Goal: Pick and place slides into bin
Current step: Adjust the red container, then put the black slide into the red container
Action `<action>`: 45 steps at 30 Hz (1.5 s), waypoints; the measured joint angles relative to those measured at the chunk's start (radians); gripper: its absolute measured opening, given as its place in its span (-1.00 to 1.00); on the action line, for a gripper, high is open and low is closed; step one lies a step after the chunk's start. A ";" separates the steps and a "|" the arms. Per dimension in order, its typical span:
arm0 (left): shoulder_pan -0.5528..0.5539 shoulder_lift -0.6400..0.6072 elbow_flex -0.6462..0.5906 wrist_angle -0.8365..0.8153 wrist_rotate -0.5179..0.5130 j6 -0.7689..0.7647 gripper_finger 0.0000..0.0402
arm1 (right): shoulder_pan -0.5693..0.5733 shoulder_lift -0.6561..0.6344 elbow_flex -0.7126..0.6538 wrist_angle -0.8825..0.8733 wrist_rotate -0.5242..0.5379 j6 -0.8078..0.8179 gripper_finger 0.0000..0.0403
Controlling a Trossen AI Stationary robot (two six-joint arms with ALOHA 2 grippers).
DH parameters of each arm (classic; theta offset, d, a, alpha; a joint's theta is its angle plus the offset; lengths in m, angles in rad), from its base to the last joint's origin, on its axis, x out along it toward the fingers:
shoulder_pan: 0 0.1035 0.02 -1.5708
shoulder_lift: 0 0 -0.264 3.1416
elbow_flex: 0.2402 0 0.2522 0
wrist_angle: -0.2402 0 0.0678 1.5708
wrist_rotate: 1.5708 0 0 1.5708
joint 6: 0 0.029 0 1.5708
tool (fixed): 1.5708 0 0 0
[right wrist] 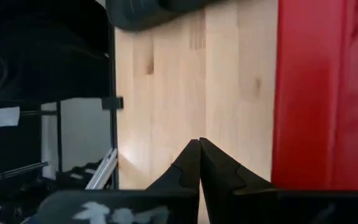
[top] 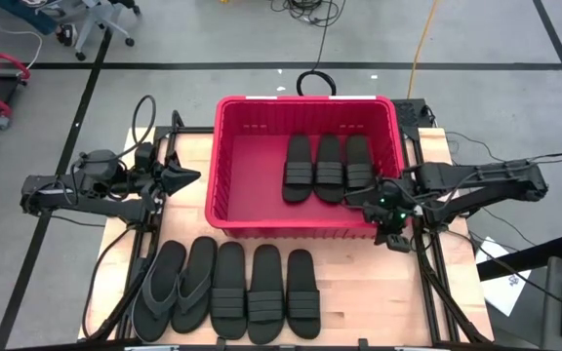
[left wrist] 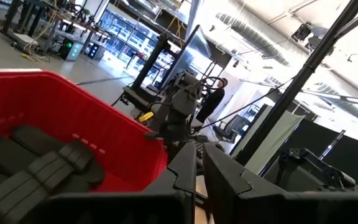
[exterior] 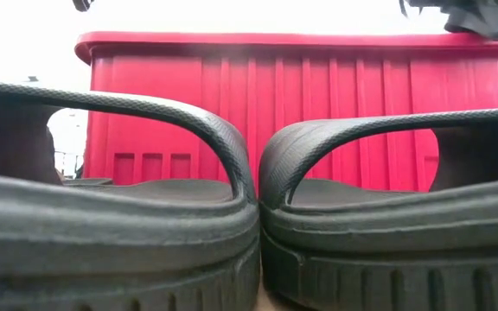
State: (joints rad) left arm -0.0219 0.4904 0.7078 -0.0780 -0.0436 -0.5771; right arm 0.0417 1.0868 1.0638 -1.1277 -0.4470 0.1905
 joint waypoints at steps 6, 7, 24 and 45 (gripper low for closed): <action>0.000 0.000 0.000 0.011 -0.003 0.008 -0.87 | 0.006 -0.029 0.061 0.193 0.113 0.000 -1.00; 0.000 0.000 0.000 0.018 0.000 0.003 -0.87 | 0.006 -0.036 0.072 0.234 0.152 0.009 -1.00; 0.000 0.023 0.000 0.020 0.293 -0.251 -0.87 | -0.015 -0.293 0.089 0.730 0.558 0.082 -1.00; -0.107 0.614 0.280 0.231 0.315 -0.062 -0.99 | -0.016 -0.328 0.090 0.548 0.543 0.076 -1.00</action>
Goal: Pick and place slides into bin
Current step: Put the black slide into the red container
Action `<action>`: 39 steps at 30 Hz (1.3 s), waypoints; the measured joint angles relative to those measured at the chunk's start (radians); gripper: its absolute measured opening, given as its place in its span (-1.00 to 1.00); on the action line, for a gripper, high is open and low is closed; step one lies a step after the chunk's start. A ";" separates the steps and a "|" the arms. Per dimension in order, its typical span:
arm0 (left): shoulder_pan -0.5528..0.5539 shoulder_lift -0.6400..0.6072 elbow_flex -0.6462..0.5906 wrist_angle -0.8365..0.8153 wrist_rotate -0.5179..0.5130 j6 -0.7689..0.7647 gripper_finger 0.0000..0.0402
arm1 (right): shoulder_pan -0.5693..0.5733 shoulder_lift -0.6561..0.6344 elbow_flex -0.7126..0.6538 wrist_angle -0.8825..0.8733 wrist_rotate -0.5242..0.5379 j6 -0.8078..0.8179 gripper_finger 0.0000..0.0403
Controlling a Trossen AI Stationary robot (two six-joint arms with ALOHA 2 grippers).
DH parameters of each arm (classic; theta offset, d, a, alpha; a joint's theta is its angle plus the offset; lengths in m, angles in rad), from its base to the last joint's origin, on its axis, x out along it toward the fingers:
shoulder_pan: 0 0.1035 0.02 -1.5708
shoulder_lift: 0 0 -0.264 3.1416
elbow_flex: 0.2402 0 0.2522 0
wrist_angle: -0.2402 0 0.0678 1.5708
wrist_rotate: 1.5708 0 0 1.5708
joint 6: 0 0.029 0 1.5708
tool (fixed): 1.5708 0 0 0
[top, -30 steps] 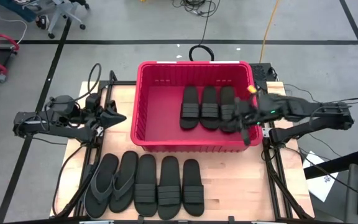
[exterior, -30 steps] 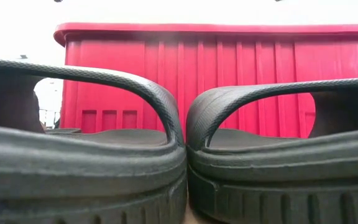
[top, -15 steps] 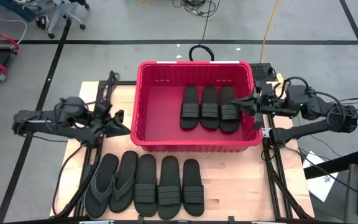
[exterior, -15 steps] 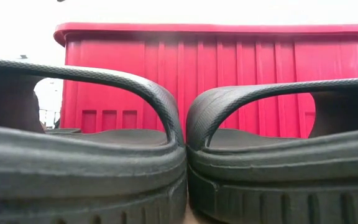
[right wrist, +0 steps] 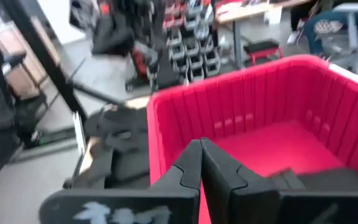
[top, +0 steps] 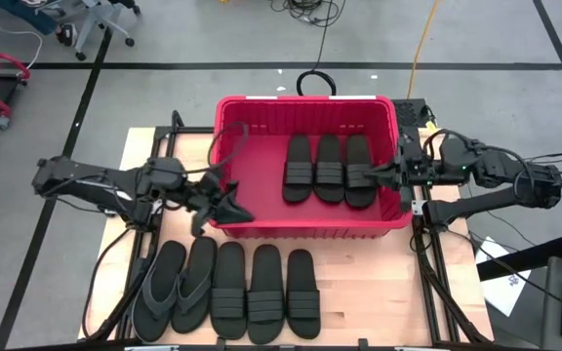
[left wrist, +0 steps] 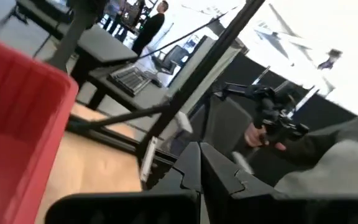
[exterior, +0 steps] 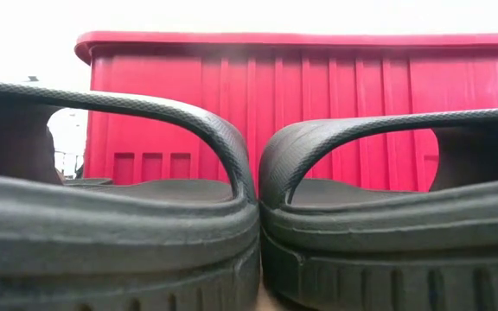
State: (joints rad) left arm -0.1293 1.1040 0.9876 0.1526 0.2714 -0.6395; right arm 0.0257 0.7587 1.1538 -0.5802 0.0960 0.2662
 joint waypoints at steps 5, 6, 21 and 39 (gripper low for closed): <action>-0.053 0.160 0.193 -0.133 -0.145 0.191 -0.99 | 0.000 -0.009 0.000 -0.065 -0.020 0.001 -1.00; -0.064 0.193 0.226 -0.142 -0.176 0.224 -0.99 | 0.000 -0.011 0.000 -0.065 -0.022 -0.001 -1.00; -0.218 0.591 0.541 -0.479 -0.130 0.103 -1.00 | 0.000 -0.048 0.000 -0.068 -0.018 -0.077 -1.00; -0.333 0.657 0.542 -0.684 -0.190 0.130 -1.00 | 0.000 -0.047 0.000 -0.068 -0.018 0.016 -1.00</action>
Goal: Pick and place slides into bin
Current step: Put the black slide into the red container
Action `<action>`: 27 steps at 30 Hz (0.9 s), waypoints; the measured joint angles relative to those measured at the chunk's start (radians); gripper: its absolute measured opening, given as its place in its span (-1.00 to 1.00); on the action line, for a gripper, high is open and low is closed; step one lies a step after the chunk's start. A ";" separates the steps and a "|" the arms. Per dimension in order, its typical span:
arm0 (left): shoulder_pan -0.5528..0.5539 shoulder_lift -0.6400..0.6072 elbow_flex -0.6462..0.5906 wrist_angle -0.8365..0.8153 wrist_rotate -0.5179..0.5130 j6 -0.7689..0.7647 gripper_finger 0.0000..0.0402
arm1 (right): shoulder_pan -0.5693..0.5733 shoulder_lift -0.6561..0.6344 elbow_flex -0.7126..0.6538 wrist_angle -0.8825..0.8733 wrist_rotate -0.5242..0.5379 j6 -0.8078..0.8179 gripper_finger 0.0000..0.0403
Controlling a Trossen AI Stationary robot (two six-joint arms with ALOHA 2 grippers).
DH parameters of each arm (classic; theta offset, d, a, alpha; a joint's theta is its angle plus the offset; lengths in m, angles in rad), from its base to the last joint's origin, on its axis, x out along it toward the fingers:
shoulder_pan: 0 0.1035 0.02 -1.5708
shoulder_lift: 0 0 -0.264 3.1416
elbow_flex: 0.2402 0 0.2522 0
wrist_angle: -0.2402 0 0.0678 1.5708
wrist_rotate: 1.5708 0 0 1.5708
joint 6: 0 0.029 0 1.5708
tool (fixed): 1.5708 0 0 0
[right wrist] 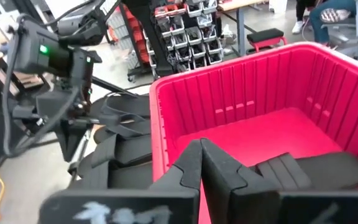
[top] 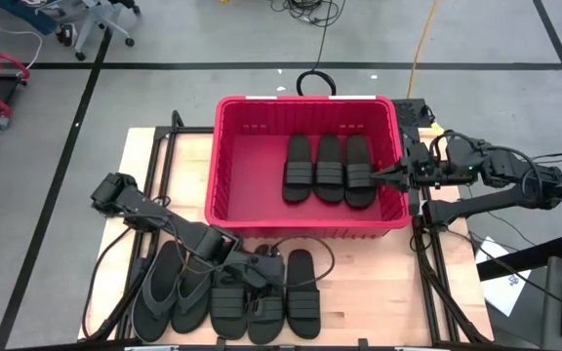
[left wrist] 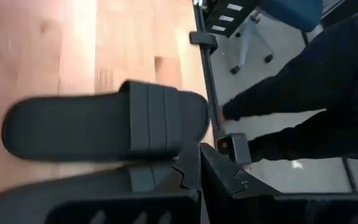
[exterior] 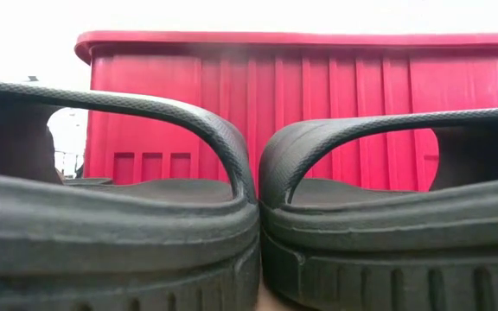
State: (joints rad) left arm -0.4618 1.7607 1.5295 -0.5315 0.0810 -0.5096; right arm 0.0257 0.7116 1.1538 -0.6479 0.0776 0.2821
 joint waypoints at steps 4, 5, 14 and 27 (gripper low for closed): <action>-0.013 0.012 0.000 0.022 0.001 -0.047 -1.00 | 0.000 0.000 0.000 0.000 -0.003 -0.017 -1.00; -0.022 0.022 0.000 0.036 -0.020 -0.051 -1.00 | 0.000 0.000 0.000 0.000 -0.004 -0.025 -1.00; -0.009 0.181 0.000 0.309 -0.102 -0.050 -1.00 | 0.000 0.000 0.000 0.000 -0.140 -0.086 -1.00; 0.092 0.252 0.000 0.336 0.052 -0.080 -0.29 | 0.000 0.000 0.000 -0.027 -0.162 -0.085 -1.00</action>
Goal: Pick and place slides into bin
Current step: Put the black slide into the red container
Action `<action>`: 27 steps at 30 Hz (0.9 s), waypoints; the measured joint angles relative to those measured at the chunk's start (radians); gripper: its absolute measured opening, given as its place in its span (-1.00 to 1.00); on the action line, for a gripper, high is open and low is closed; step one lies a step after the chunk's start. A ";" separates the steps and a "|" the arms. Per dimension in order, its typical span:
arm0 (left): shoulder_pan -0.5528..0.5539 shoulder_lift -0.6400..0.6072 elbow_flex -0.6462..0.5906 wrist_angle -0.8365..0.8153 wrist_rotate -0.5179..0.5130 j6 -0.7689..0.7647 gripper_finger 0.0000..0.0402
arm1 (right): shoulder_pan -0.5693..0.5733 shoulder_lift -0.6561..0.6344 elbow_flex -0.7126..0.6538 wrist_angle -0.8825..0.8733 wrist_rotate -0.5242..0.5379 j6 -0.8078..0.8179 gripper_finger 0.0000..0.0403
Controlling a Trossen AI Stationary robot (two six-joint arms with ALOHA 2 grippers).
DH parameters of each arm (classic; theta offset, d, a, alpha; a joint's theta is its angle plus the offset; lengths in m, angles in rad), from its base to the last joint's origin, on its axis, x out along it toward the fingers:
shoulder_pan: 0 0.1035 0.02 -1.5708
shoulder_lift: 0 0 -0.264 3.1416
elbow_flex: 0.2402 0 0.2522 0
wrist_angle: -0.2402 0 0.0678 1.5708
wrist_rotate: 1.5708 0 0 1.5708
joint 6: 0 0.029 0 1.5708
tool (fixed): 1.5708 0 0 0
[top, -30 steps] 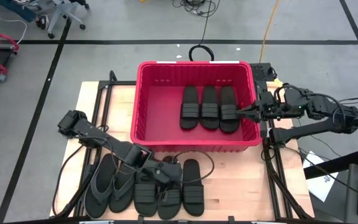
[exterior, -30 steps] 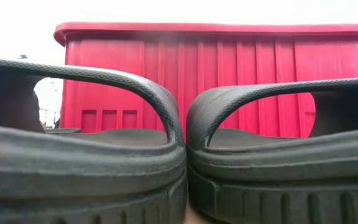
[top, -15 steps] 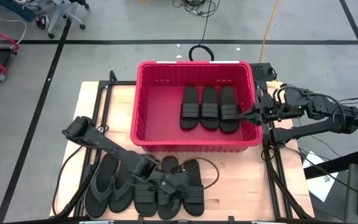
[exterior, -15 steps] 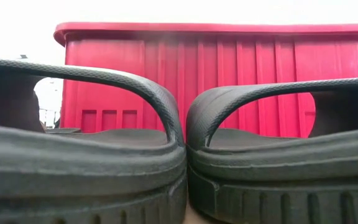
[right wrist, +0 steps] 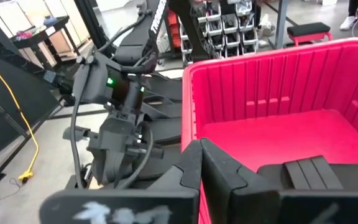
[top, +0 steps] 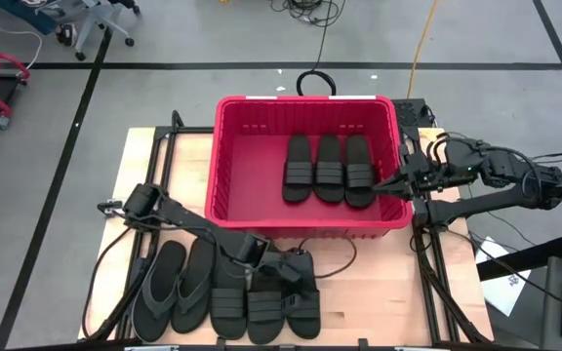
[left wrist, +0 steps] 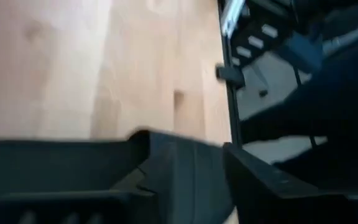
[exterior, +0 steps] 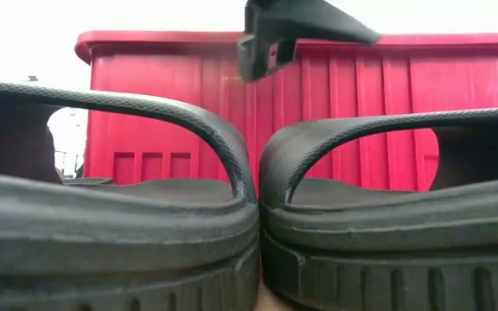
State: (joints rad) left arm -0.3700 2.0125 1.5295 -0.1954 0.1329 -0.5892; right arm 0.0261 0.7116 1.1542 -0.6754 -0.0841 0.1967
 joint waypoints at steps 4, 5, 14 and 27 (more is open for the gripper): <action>-0.014 0.000 0.000 -0.057 0.006 0.007 0.06 | 0.000 0.000 0.000 -0.007 0.000 0.000 -1.00; -0.014 0.000 0.000 -0.077 0.006 0.011 0.14 | 0.000 0.000 0.000 -0.007 0.000 0.001 -1.00; 0.021 0.021 -0.001 -0.149 0.046 0.005 0.53 | 0.000 0.000 0.000 -0.008 0.000 0.053 -1.00; 0.032 0.177 -0.001 0.034 0.238 -0.031 0.60 | 0.000 0.000 0.000 -0.015 0.000 0.054 -1.00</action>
State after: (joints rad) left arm -0.3378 2.1898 1.5288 -0.1609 0.3709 -0.6200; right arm 0.0261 0.7115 1.1542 -0.6907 -0.0841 0.2504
